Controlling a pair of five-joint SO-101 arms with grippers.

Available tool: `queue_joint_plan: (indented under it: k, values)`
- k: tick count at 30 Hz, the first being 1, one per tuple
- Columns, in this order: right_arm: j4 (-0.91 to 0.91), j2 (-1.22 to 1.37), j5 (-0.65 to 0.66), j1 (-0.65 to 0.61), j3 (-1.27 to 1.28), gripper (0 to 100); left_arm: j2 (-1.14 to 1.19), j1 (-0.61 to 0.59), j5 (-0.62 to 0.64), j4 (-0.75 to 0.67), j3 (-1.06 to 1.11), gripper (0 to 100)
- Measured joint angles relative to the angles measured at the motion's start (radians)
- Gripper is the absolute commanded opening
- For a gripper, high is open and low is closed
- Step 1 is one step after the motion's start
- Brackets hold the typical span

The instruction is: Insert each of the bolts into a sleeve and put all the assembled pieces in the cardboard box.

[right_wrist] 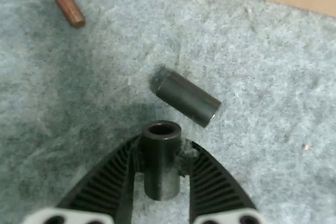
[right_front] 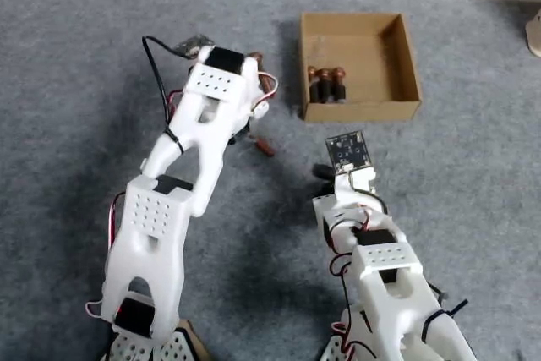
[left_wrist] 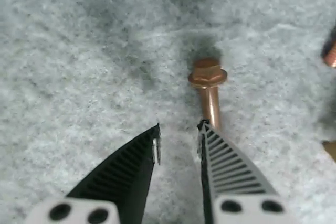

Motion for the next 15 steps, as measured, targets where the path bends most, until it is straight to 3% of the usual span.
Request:
queue_joint_plan:
  k: [6,15]
  values:
    - [0.000,0.000,0.000,0.000,0.000,0.6,0.060,-0.002,0.000,-0.097,0.038,13]
    - [0.000,0.000,0.000,0.000,0.000,0.6,0.094,-0.002,0.000,-0.068,-0.052,13]
